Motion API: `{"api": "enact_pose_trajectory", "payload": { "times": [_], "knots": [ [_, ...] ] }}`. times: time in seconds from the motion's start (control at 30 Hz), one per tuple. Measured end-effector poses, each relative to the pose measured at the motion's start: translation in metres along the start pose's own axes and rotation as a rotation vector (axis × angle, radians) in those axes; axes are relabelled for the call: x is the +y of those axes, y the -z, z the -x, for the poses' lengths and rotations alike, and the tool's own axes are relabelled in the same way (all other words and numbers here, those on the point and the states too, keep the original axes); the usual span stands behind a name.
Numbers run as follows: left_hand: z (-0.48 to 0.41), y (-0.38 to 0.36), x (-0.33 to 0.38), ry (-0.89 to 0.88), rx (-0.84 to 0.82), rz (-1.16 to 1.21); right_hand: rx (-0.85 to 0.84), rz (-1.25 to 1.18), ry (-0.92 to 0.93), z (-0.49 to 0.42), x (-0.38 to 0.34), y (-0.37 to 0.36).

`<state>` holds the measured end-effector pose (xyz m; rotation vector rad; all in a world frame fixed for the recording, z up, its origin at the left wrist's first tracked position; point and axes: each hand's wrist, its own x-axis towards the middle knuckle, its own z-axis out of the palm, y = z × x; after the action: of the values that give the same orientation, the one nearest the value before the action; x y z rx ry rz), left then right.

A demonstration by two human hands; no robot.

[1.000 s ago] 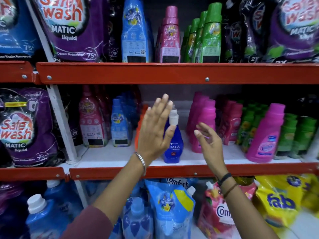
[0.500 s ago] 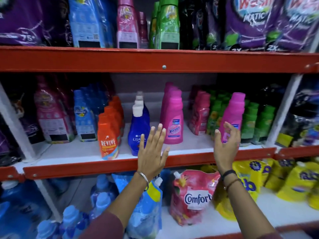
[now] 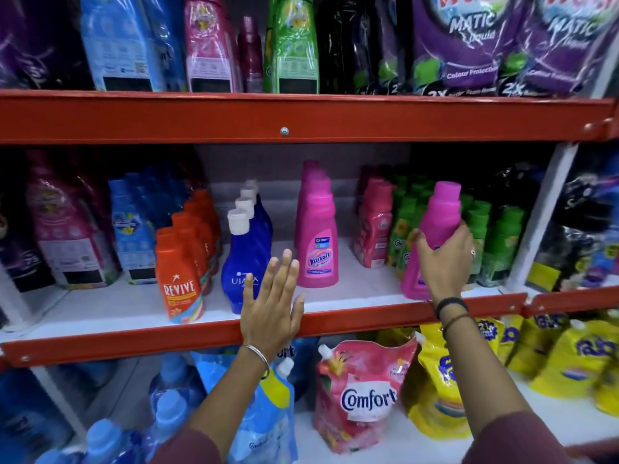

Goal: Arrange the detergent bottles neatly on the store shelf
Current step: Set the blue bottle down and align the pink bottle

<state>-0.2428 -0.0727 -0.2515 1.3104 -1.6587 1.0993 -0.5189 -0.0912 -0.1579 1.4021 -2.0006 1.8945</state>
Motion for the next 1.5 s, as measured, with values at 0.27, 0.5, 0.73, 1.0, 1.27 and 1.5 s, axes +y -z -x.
{"api": "enact_pose_trajectory", "payload": {
  "times": [0.27,0.5,0.73,1.0,1.27,1.5],
  "knots": [
    [0.001,0.005,-0.006,0.016,0.050,0.063,0.011,0.076,0.090,0.011,-0.012,0.012],
    [0.005,0.014,-0.059,0.053,0.105,0.037,-0.034,-0.005,0.164,0.039,-0.065,0.007],
    [0.014,0.013,-0.076,0.075,0.047,0.017,-0.202,-0.006,0.168,0.077,-0.097,-0.029],
    [0.013,0.013,-0.077,0.075,0.025,0.035,-0.219,0.031,0.134,0.093,-0.108,-0.058],
    [0.014,0.014,-0.077,0.056,0.002,0.054,-0.213,0.124,0.148,0.098,-0.109,-0.059],
    [0.015,0.031,-0.051,-0.084,-0.076,0.542,-0.410,-0.502,-0.195,0.104,-0.071,-0.043]
  ]
}}
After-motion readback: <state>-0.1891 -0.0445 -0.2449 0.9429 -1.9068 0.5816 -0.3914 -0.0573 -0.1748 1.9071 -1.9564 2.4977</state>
